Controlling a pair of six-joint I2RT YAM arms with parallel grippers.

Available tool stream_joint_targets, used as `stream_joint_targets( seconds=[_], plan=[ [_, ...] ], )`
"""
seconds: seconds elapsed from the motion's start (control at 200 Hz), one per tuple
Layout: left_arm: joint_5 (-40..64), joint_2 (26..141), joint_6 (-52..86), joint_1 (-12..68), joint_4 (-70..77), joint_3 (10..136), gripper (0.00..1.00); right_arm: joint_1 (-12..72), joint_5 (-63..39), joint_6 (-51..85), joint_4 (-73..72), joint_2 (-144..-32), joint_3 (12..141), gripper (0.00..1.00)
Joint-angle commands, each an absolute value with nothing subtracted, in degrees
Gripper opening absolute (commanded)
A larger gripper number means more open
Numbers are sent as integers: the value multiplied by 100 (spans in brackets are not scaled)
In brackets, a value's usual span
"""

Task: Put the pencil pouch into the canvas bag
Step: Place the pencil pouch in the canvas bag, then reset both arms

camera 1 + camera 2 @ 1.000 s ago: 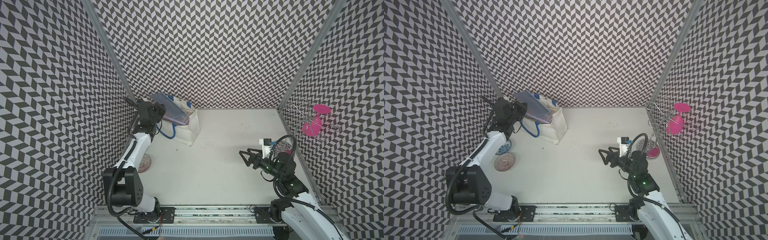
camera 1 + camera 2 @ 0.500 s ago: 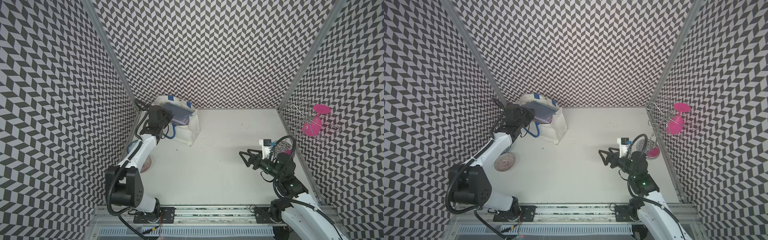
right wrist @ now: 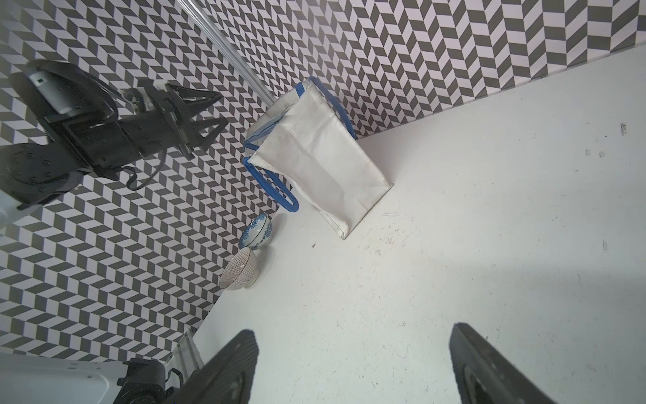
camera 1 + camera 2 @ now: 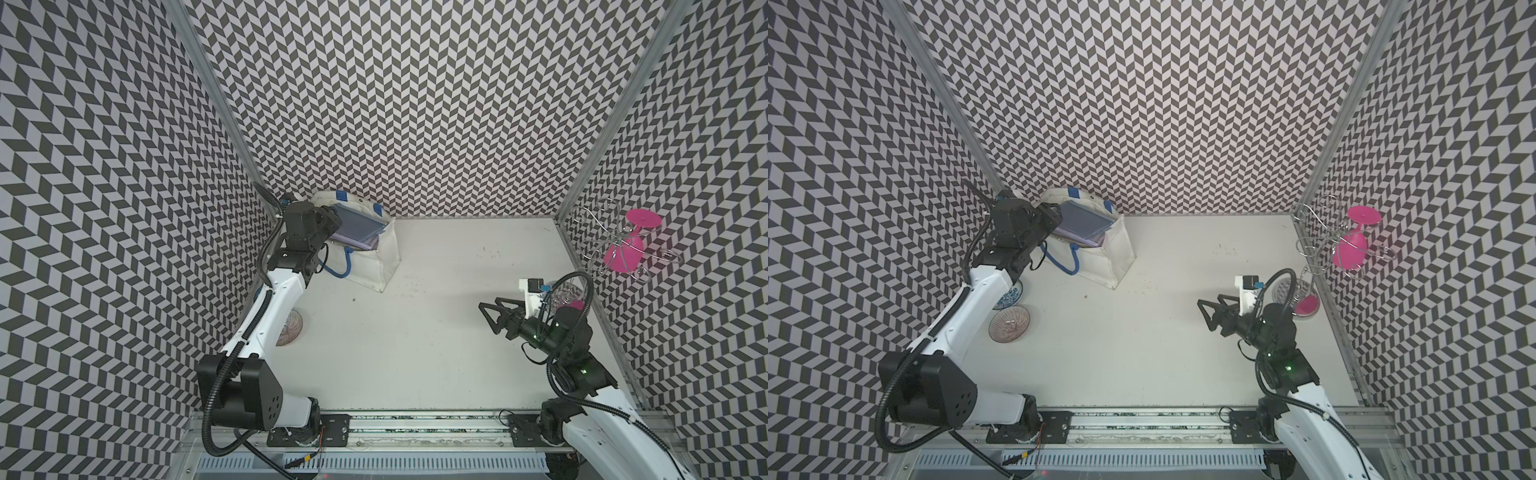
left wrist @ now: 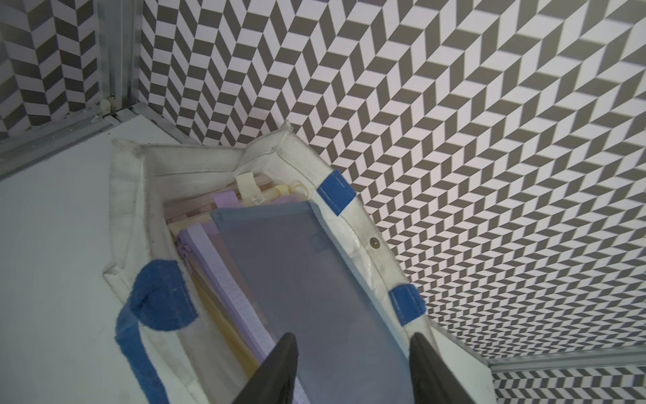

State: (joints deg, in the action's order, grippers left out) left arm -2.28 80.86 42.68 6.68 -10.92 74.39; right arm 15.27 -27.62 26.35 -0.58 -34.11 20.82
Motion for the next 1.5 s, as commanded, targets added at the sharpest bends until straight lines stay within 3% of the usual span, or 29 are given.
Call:
stream_joint_targets(
  seconds=[0.0, 0.225, 0.671, 0.886, 0.906, 0.921, 1.081, 1.232, 1.387, 1.497],
  plan=[
    [-22, 8077, 3558, 1007, -1384, 7764, 37, 1564, -2676, 2605, -490, -3430, 2077, 87],
    [667, 8968, 3048, 1244, -1779, 8286, 33, 1564, -2682, 2594, -532, -3558, 2118, 87],
    [741, 9993, 3007, 774, -1679, 8395, 35, 1564, -2501, 2484, -505, -3602, 2170, 87],
    [496, 9701, 2510, 975, -1976, 8777, 52, 1565, -2430, 2352, -361, -3565, 2252, 88],
    [428, 9648, 2427, 1027, -2042, 8814, 54, 1564, -2396, 2331, -330, -3548, 2263, 99],
    [350, 9604, 2362, 1077, -2100, 8844, 56, 1564, -2365, 2312, -307, -3527, 2279, 99],
    [-403, 8508, 1837, 1500, -2424, 8292, 77, 1564, -1889, 2133, -8, -3236, 2411, 99],
    [-841, 6365, 1672, 1574, -2161, 6627, 99, 1564, -1331, 1909, 404, -3149, 2594, 99],
    [-1250, 4471, 1749, 1507, -2255, 5224, 99, 1564, -1030, 1931, 159, -2998, 2428, 99],
    [-2286, 3539, 2223, 1495, -2289, 4239, 99, 1556, -547, 1948, -235, -3111, 2203, 99]
  ],
)
